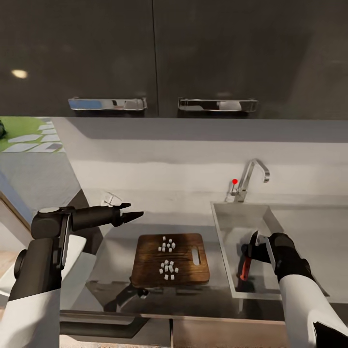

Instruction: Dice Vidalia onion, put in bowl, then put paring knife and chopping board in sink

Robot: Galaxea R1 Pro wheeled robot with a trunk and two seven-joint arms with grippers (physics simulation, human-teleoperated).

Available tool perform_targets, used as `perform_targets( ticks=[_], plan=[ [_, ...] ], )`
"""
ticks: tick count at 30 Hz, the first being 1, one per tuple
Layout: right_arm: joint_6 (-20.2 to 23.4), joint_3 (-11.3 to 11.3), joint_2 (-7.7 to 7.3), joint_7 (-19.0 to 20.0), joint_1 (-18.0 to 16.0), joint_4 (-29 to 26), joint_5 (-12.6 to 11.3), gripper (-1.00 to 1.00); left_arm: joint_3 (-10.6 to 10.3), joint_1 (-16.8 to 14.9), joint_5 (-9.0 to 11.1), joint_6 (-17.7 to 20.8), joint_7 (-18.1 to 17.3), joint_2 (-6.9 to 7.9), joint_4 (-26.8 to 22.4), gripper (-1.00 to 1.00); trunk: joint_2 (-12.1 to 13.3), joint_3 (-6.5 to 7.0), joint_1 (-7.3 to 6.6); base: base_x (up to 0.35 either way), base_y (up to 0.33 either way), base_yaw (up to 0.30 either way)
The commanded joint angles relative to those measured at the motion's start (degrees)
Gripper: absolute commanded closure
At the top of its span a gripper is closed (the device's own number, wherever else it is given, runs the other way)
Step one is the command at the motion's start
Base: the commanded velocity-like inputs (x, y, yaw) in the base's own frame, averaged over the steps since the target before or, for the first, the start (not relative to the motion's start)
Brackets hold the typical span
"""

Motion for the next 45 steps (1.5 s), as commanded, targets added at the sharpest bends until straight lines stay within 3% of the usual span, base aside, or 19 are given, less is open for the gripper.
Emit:
perform_targets(
  ticks=[1,22,24,27,31,41,45],
  plan=[
    [0.2,-0.1,0.04,0.5,-0.1,-0.1,0.6,1.0,0.0,-0.1,-0.6,0.5,-0.6,-0.02,-0.1,-1.0,-0.1,-0.21,0.03,0.0,0.0,0.0],
    [0.1,-0.2,-0.24,0.5,-0.1,-0.1,0.6,1.0,0.1,-0.1,-0.6,0.5,-0.6,-0.02,-0.1,-1.0,-0.1,-2.12,0.03,0.008,0.0,0.0],
    [0.2,-0.2,-0.93,0.5,-0.2,-0.1,0.6,1.0,0.0,-0.1,-0.6,0.5,-0.6,-0.02,-0.1,-1.0,-0.1,-2.2,0.03,0.04,0.0,0.0],
    [0.4,-0.3,-4.5,0.5,-1.1,0.2,0.6,1.0,0.0,-0.1,-0.6,0.5,-0.8,0.02,-0.1,-1.0,-0.1,-2.25,0.03,0.014,0.0,0.0],
    [0.6,-0.3,-6.51,0.5,-2.9,1.7,0.6,1.0,0.1,-0.1,-0.6,0.5,-0.8,-0.01,-0.1,-1.0,-0.1,-2.26,0.03,0.003,0.0,0.0],
    [2.2,-0.3,-7.09,0.5,-9.7,6.6,0.6,1.0,0.1,-0.1,-0.6,0.5,-0.8,-0.02,-0.1,-1.0,-0.1,-2.27,0.03,0.0,0.0,0.0],
    [2.2,-0.3,-7.08,0.5,-9.9,7.6,0.6,1.0,0.1,-0.1,-0.6,0.5,-0.8,-0.02,-0.1,-1.0,-0.1,-2.27,0.03,0.0,0.0,0.0]
  ],
)
